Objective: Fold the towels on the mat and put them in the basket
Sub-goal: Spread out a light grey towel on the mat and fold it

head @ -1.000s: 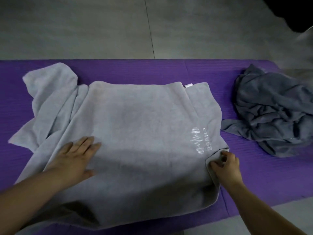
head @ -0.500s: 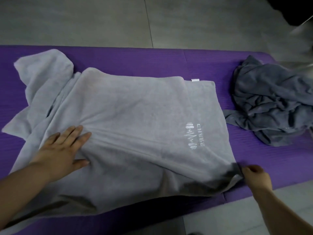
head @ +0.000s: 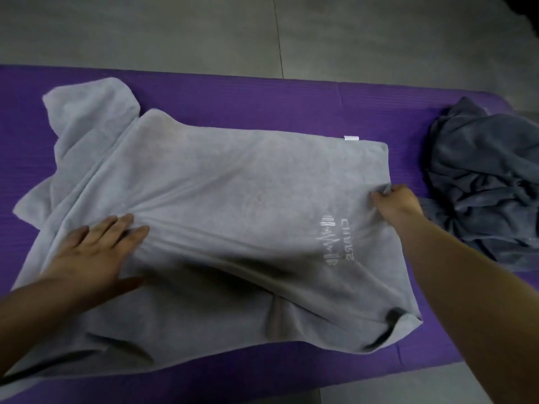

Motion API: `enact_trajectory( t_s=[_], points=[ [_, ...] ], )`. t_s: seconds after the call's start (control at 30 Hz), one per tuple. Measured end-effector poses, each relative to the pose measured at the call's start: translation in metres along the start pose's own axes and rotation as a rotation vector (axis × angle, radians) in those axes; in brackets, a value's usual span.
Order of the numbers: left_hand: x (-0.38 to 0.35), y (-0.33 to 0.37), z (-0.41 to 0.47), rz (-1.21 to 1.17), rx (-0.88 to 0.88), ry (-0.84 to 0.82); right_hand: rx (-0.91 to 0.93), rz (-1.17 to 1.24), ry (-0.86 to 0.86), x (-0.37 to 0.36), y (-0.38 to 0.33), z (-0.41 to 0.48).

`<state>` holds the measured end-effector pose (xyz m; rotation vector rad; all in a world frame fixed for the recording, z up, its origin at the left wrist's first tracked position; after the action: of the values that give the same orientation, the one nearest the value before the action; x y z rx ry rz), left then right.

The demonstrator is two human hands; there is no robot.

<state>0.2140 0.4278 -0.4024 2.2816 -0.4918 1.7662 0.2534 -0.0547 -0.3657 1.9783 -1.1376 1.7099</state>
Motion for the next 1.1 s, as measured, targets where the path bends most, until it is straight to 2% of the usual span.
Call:
enact_trajectory(
  t_s=[0.1,0.27,0.33,0.37,0.47,0.57,0.63,0.7,0.8,0.9,1.03,1.1],
  points=[
    [0.002,0.003,0.001,-0.022,0.011,0.038,-0.023,0.062,0.051,0.002,-0.002,0.015],
    [0.011,0.012,0.006,-0.098,-0.009,0.025,0.082,0.310,0.314,0.049,-0.020,0.039],
    [0.019,0.023,0.010,-0.131,-0.020,0.029,0.039,0.499,0.298,0.053,-0.019,0.049],
    [0.022,0.029,0.011,-0.121,-0.041,0.047,0.011,0.536,0.235,0.047,-0.017,0.049],
    [0.024,0.046,0.014,-0.093,-0.096,0.056,0.055,0.373,0.119,0.020,0.003,0.032],
    [0.019,0.059,0.013,-0.068,-0.130,0.049,0.127,0.019,0.261,0.018,0.028,-0.019],
    [0.017,0.063,0.011,-0.040,-0.137,0.042,0.262,-0.109,0.369,0.021,0.035,-0.059],
    [0.018,0.064,0.013,-0.028,-0.117,0.031,0.338,-0.175,0.350,0.015,0.053,-0.085],
    [0.020,0.065,0.015,-0.046,-0.090,0.057,0.173,-0.134,0.139,0.003,0.090,-0.095],
    [0.018,0.067,0.013,-0.078,-0.084,0.038,0.188,-0.095,0.063,0.005,0.104,-0.096],
    [0.025,0.065,0.014,-0.199,-0.023,0.027,0.204,-0.037,0.052,0.008,0.111,-0.098],
    [0.027,0.066,0.011,-0.292,0.018,-0.041,0.179,-0.013,0.072,0.010,0.115,-0.100]
  ],
)
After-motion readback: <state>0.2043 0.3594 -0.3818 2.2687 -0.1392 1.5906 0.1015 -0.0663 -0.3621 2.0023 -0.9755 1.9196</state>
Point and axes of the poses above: each hand's wrist, its own z-axis towards the middle knuckle, its own x-axis out of the back of the hand, y = z × x, the point moved 8 cm from there along z, towards the middle knuckle, and after that the axes turned 5 degrees about y, right-handed, at the moved point
